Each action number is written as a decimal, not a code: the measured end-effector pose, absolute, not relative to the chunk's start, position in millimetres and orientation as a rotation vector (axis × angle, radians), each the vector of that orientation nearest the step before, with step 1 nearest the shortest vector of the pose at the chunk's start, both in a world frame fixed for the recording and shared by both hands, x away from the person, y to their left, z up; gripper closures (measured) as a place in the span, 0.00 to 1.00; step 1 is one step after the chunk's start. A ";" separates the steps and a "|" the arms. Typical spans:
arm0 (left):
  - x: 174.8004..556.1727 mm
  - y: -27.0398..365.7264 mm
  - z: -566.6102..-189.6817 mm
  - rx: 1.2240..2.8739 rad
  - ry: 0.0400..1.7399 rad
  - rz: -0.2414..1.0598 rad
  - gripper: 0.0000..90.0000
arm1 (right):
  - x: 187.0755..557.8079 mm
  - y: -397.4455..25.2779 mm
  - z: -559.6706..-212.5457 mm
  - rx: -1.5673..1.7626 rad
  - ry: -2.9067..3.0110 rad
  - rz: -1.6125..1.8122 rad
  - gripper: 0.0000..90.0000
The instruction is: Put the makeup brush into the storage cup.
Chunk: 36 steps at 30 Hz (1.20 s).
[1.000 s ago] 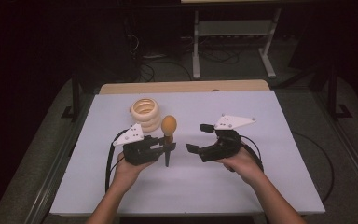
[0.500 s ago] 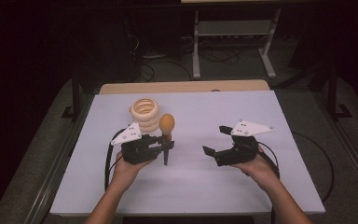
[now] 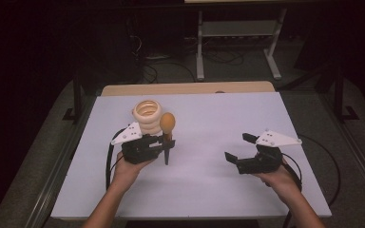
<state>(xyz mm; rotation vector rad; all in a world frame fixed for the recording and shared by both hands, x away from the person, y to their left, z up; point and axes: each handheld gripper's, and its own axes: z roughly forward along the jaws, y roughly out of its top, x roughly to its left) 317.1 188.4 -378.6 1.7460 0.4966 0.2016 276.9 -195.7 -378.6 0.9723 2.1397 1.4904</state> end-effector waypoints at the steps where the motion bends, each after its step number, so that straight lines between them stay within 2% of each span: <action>1: 317.4 189.3 -377.9 1.750 0.494 0.206 0.79 | 275.7 -197.8 -379.7 0.984 2.138 1.491 0.07; 25: 335.8 212.8 -365.8 1.706 0.521 0.240 0.79 | 256.1 -235.2 -403.6 1.105 2.035 1.462 0.07; 36: 346.9 214.8 -364.4 1.705 0.530 0.252 0.79 | 254.7 -238.2 -410.6 1.111 2.064 1.441 0.07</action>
